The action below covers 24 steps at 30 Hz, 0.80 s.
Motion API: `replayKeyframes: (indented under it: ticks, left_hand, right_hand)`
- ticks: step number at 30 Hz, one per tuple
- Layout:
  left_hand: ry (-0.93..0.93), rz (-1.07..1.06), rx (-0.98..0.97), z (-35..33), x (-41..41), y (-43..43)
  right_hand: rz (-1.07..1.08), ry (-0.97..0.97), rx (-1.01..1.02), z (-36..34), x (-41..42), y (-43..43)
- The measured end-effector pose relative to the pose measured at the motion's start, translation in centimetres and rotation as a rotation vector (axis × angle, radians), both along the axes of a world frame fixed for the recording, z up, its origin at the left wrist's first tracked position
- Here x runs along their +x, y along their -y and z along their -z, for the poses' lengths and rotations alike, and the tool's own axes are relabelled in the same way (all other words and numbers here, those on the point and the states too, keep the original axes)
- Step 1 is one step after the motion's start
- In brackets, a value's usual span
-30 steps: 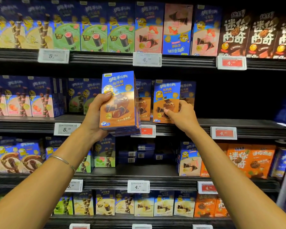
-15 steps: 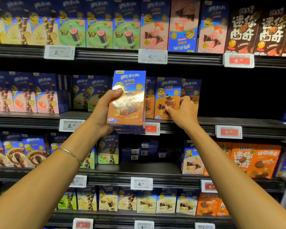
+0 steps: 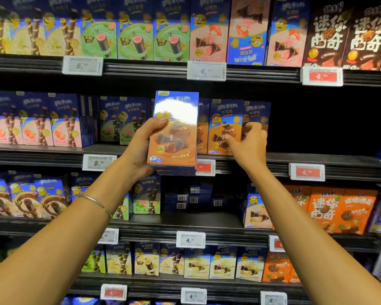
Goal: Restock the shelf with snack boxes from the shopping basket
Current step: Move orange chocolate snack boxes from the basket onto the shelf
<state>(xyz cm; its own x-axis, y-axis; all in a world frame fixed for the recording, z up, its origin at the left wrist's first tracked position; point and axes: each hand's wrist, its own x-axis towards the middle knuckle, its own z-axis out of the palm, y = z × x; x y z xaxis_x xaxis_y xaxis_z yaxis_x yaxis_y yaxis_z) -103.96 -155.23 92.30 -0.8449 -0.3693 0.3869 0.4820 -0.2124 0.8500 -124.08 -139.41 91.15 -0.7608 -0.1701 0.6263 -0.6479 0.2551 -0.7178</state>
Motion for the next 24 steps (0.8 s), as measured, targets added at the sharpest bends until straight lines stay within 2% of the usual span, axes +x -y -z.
replayKeyframes:
  ticks: [3, 6, 8, 20, 24]
  left_hand:
    - [-0.054, -0.02, -0.008, 0.6, 0.2, -0.5]
    - [-0.091, -0.033, -0.036, 1.3, 0.4, -1.8]
    - [-0.07, -0.089, -0.075, 1.6, 0.4, -3.1]
    - [0.01, -0.298, -0.131, 3.4, 0.2, -6.2]
    - [0.024, -0.413, -0.119, 3.8, -0.1, -5.9]
  right_hand:
    - [-0.142, -0.046, -0.152, 0.0, 3.1, -1.2]
    - [-0.517, 0.07, -0.191, 0.0, 7.4, -2.2]
    - [-0.678, 0.142, -0.161, 0.2, 9.8, -2.5]
    - [-0.587, 0.156, -0.204, 1.7, 12.0, -3.2]
    - [-0.679, 0.256, -0.237, 1.5, 11.8, -3.9]
